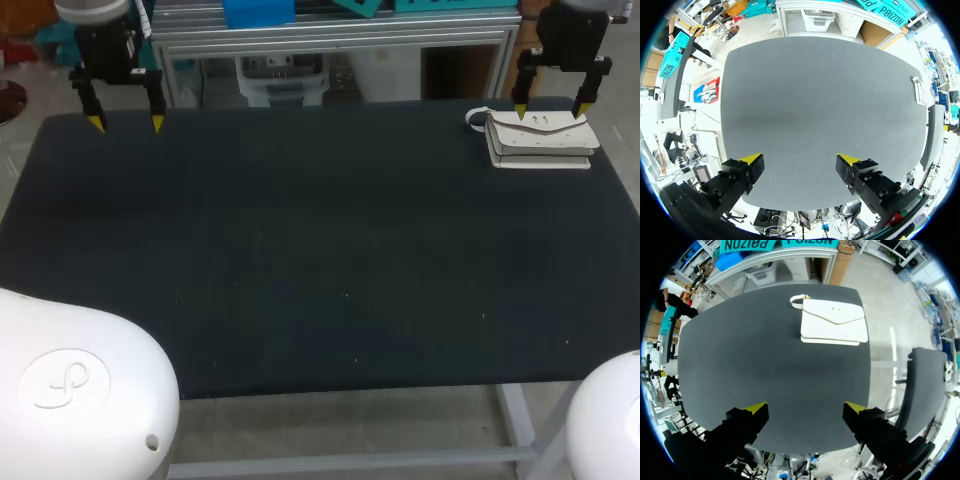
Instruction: Pick up the bag, open it, inspect its contents, close it, and place it on the opposite side
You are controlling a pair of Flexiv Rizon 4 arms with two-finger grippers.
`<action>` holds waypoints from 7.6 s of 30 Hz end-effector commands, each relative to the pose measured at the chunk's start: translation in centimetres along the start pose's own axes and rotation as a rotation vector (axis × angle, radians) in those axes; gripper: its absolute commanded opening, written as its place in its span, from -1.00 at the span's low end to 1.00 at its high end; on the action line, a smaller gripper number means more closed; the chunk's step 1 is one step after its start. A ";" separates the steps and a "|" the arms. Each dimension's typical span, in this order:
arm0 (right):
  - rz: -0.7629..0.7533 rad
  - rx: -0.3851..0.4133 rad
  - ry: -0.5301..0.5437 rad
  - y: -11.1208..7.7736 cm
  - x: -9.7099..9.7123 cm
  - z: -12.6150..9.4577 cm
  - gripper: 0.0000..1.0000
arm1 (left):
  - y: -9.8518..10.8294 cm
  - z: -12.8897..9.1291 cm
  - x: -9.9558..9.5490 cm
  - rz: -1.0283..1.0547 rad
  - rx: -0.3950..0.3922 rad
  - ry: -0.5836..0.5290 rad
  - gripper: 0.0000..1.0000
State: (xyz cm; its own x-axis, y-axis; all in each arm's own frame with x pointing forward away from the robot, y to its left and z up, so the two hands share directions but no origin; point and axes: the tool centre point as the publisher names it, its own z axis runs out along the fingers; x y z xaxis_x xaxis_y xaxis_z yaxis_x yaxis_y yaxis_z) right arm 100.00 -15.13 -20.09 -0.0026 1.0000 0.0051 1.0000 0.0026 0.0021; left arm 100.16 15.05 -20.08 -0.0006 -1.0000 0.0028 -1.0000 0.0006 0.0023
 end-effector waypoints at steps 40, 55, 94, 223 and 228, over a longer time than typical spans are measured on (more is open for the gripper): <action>0.012 0.100 0.370 2.3 -7.9 2.4 1.00 | 6.3 2.7 5.8 0.839 0.379 0.291 1.00; 0.056 0.105 0.458 3.0 -10.9 4.7 1.00 | 7.6 4.1 9.2 0.942 0.373 0.345 1.00; 0.216 0.058 0.604 8.2 -18.5 12.0 1.00 | 6.4 8.0 15.2 1.402 0.551 0.474 1.00; -0.224 0.094 0.958 -5.9 20.4 15.4 -1.00 | 6.4 8.0 15.2 1.402 0.551 0.474 1.00; -0.176 0.051 0.962 -6.4 21.6 15.6 -1.00 | 6.4 8.0 15.2 1.402 0.551 0.474 1.00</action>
State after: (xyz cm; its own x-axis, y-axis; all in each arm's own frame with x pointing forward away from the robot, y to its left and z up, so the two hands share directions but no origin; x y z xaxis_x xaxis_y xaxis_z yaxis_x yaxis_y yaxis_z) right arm 94.77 5.34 -35.24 -0.1208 0.5047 0.8548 0.9477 0.3150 -0.0520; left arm 93.74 -0.19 -27.94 -0.9935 -0.1132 -0.0074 -0.0845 0.7824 -0.6170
